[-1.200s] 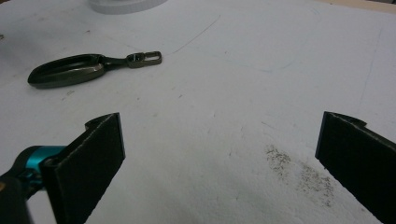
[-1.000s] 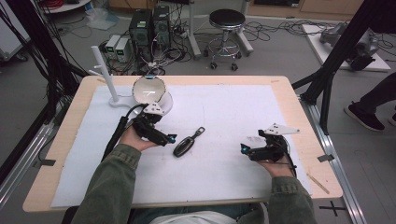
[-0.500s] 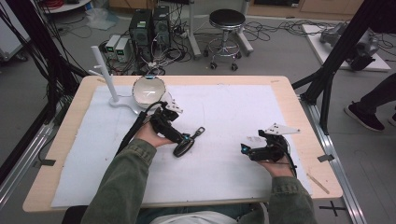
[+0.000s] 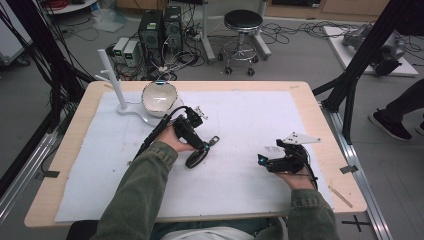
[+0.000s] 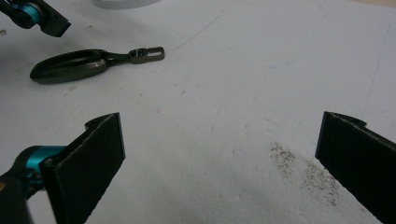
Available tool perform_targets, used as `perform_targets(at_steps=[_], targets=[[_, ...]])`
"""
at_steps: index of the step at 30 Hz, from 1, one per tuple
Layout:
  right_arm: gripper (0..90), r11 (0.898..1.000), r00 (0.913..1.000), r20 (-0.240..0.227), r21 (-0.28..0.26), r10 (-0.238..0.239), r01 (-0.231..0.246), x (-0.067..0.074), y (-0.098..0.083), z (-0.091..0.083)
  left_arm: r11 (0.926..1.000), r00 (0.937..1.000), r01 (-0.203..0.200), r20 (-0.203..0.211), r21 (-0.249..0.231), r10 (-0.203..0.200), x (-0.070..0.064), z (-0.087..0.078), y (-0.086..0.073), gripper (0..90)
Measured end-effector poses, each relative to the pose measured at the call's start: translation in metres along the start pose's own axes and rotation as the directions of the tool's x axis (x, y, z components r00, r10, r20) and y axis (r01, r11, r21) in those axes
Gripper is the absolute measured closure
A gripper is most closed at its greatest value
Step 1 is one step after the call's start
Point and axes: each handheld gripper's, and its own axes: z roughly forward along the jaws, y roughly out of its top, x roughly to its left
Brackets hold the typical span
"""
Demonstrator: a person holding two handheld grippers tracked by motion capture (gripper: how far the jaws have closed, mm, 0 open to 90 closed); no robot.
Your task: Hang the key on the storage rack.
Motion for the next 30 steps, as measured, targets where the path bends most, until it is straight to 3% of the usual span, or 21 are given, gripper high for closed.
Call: perform_targets(at_steps=[6, 11, 14, 21, 26, 30], targets=[[0.4, 1.000, 1.0000, 0.000, 0.000, -0.002, 0.002, 0.000, 0.000, 0.001, 0.9977, 1.0000, 0.005, 0.002, 0.067, -0.005, -0.004, 0.013, 0.013, 5.7], [0.4, 1.000, 1.0000, -0.001, 0.006, -0.005, 0.005, 0.000, 0.000, 0.001, 0.9942, 0.9995, -0.024, 0.025, 0.105, 0.021, -0.010, 0.022, 0.023, 5.7], [0.3, 1.000, 1.0000, -0.001, 0.007, -0.006, 0.006, 0.000, 0.000, 0.001, 0.9872, 0.9990, -0.037, 0.031, 0.155, 0.032, -0.010, 0.028, 0.027, 5.7], [0.4, 1.000, 1.0000, -0.002, 0.007, -0.006, 0.006, 0.000, 0.000, 0.001, 0.9706, 0.9992, -0.013, 0.041, 0.240, 0.003, -0.006, 0.038, 0.029, 8.9], [0.4, 1.000, 1.0000, 0.000, 0.007, -0.005, 0.005, 0.000, 0.000, 0.001, 0.9613, 0.9988, -0.012, 0.048, 0.275, -0.001, -0.005, 0.043, 0.031, 13.5], [0.3, 1.000, 1.0000, 0.002, 0.007, -0.006, 0.006, 0.000, 0.000, 0.001, 0.9610, 0.9997, 0.000, 0.025, 0.277, -0.007, -0.005, 0.044, 0.034, 17.0]])
